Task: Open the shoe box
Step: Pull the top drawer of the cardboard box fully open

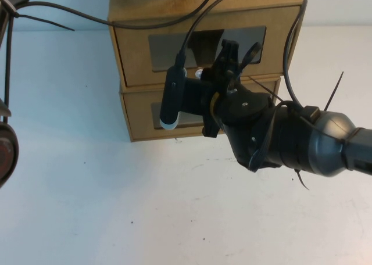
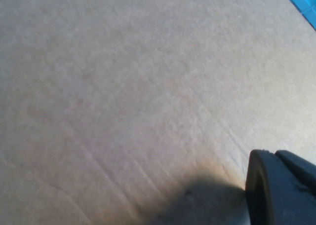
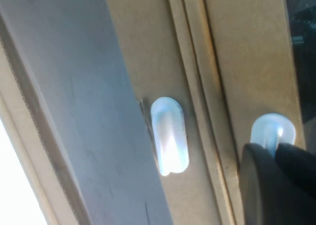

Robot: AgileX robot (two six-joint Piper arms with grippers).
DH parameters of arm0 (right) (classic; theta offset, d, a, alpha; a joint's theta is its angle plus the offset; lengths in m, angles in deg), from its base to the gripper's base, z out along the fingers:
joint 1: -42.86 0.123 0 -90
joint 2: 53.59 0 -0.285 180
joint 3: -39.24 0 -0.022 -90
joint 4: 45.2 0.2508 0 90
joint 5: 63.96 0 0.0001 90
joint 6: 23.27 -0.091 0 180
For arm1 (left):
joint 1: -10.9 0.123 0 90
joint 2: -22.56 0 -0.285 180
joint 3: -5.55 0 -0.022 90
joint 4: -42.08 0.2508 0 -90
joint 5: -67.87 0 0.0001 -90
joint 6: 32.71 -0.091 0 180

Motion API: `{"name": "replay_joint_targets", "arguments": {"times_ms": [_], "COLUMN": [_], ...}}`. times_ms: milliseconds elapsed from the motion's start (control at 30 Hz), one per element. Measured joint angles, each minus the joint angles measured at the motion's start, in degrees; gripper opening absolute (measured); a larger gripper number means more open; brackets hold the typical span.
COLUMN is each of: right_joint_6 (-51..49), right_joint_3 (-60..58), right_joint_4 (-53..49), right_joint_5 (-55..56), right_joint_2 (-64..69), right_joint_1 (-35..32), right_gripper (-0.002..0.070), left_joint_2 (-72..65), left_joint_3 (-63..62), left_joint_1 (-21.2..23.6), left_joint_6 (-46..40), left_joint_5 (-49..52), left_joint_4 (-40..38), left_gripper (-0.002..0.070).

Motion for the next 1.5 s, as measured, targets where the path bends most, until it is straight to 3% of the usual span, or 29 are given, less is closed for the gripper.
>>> {"name": "replay_joint_targets", "arguments": {"times_ms": [300, 833, 1067, 1500], "right_joint_6": [0.2, 0.2, -1.4, -4.8], "right_joint_3": [-0.1, -13.9, -14.8, -14.8], "right_joint_4": [0.5, 4.6, 4.5, 3.2], "right_joint_5": [-0.9, -3.6, -3.1, -3.1], "right_joint_2": [-0.3, -11.6, -12.5, -12.5], "right_joint_1": [0.4, 6.1, 6.1, 6.1], "right_gripper": [0.0013, 0.0007, 0.0007, 0.0007], "left_joint_2": [0.0, 0.0, 0.2, 13.0], "left_joint_3": [0.0, 0.0, 0.0, 5.0], "left_joint_1": [0.0, 0.0, 0.0, -2.3], "left_joint_6": [0.3, 0.6, 0.6, 3.2], "left_joint_5": [0.0, 0.5, 0.5, 1.0], "left_joint_4": [0.0, -0.5, -0.6, 0.0], "left_gripper": [-0.0005, -0.0005, -0.0005, -0.0005]}}
